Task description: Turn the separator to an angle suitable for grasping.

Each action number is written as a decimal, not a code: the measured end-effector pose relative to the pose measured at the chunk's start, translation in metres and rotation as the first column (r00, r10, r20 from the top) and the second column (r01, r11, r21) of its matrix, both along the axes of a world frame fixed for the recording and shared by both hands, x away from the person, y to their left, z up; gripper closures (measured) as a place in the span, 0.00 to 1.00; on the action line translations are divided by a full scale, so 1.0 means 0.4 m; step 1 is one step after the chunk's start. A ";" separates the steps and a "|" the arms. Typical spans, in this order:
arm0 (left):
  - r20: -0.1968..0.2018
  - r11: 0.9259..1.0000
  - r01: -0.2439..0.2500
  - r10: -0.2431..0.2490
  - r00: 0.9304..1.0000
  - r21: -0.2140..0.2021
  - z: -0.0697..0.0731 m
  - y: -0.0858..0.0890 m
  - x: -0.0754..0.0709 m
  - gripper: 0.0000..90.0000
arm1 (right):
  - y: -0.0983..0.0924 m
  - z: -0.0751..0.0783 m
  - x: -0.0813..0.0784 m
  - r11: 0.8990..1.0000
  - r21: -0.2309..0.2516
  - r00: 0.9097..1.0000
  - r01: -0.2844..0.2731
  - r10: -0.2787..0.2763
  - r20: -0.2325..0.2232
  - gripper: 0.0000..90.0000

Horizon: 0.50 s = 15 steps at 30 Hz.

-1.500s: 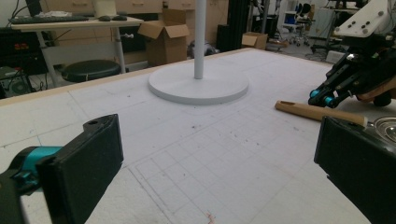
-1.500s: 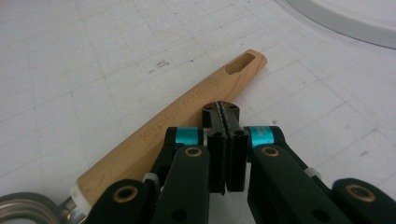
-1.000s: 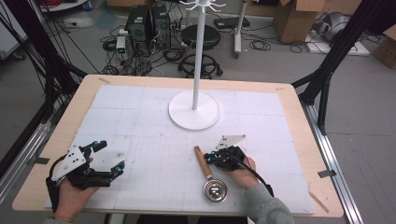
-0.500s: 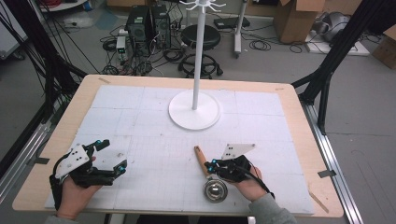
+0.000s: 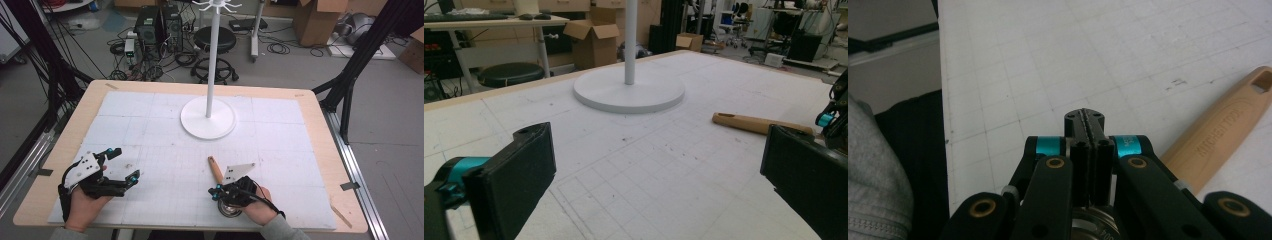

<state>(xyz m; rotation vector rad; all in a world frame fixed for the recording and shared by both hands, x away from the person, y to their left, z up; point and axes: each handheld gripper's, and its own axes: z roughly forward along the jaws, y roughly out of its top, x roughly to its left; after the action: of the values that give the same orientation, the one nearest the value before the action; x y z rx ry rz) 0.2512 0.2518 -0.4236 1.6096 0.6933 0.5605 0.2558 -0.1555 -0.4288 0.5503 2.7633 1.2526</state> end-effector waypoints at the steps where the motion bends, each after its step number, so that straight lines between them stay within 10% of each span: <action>1: 0.001 1.000 0.000 0.000 1.000 0.001 0.000 0.000 0.000 0.02 | 0.003 -0.001 0.000 1.000 -0.006 1.000 -0.004 0.004 0.002 1.00; 15: 0.002 1.000 -0.004 0.004 1.000 -0.001 0.001 0.002 -0.001 0.02 | 0.015 -0.016 0.001 0.998 -0.063 0.999 -0.001 -0.001 -0.037 1.00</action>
<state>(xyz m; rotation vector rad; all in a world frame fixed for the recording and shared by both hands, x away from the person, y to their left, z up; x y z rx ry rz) 0.2506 0.2528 -0.4234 1.6065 0.6957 0.5640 0.2563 -0.1496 -0.4353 0.5740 2.8218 1.1626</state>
